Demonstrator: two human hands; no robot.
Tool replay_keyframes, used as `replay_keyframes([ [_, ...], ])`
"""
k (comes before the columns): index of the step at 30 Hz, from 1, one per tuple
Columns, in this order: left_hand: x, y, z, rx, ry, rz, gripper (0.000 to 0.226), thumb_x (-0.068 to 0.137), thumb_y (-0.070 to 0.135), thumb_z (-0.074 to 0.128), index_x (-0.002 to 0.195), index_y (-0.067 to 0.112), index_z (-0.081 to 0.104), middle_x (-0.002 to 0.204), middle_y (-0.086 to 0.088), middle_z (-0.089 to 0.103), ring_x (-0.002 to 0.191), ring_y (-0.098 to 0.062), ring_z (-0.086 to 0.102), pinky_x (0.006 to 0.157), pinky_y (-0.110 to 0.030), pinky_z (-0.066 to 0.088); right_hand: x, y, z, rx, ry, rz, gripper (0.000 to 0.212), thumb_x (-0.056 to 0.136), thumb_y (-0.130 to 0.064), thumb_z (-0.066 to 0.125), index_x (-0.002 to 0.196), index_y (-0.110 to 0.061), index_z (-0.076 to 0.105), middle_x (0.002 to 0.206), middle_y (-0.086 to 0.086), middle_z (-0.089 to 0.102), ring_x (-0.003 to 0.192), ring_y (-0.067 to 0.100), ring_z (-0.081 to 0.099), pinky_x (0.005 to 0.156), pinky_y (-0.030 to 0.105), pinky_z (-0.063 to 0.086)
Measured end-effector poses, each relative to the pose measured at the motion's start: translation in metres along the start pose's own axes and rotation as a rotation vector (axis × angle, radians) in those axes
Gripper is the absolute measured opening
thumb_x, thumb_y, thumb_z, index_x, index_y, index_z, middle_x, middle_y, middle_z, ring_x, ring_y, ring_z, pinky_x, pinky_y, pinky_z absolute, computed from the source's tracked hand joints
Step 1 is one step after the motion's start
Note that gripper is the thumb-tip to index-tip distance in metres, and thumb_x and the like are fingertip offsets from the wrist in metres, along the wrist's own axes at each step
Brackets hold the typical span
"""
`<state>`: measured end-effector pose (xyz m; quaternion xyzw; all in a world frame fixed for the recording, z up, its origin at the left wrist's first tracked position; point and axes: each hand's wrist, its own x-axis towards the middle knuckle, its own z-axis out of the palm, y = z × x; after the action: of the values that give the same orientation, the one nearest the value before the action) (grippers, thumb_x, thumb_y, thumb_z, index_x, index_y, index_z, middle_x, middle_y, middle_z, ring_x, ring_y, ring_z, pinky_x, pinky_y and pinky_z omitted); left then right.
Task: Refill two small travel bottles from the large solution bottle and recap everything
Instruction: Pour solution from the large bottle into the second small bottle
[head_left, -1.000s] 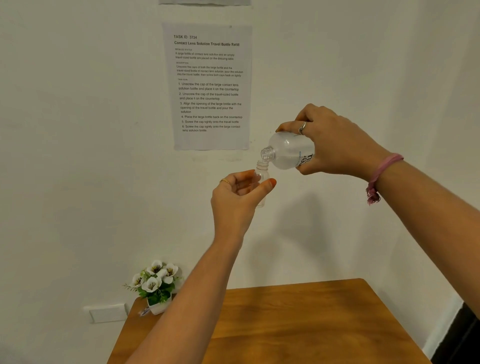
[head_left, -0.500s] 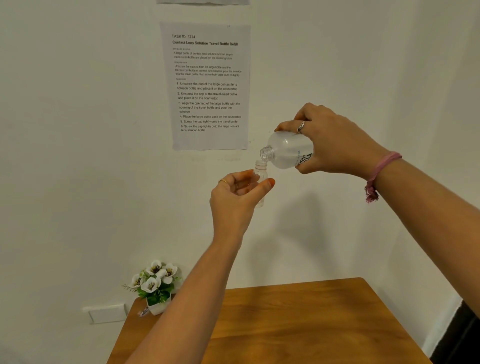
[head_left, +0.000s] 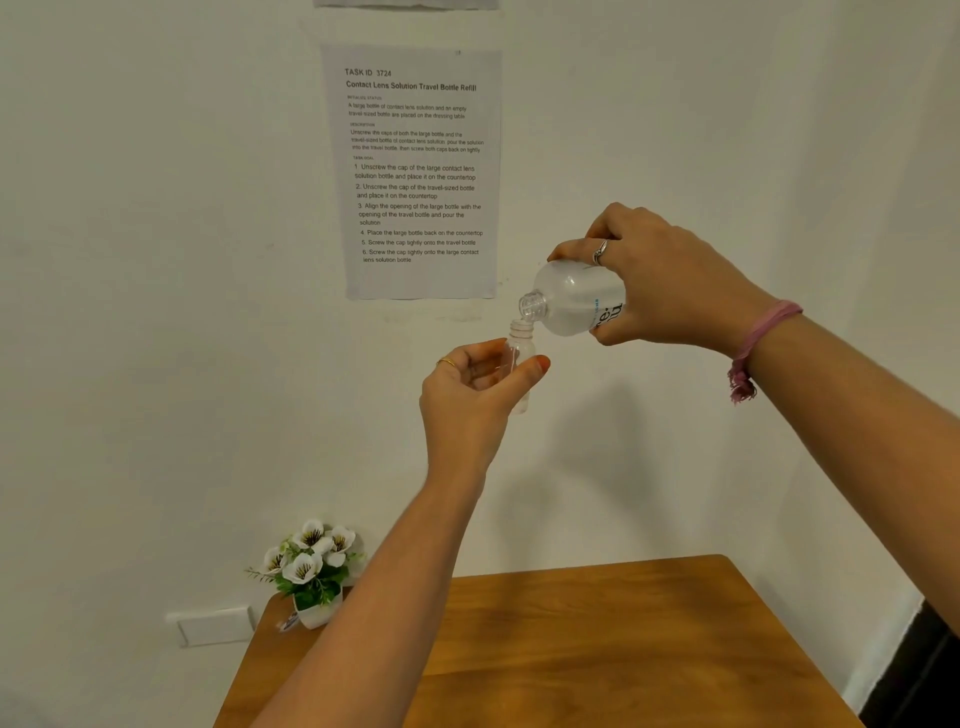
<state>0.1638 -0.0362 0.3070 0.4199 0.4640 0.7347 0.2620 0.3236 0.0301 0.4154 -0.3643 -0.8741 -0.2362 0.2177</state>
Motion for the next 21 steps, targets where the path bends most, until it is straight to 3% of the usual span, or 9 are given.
replay_keyframes([
  [21,-0.0004,-0.0015,-0.001,-0.007,0.002,-0.018,0.042,0.067,0.02,0.087,0.104,0.012,0.068,0.095,0.0,0.074,0.083,-0.007,0.071,0.071,-0.02,0.056,-0.001,-0.0002,0.002,0.005,-0.003,0.003,0.076,0.069,-0.027,0.075,0.138,-0.03,0.043,0.12,0.002,0.046,0.108,0.022,0.045,0.075,0.028,0.035],
])
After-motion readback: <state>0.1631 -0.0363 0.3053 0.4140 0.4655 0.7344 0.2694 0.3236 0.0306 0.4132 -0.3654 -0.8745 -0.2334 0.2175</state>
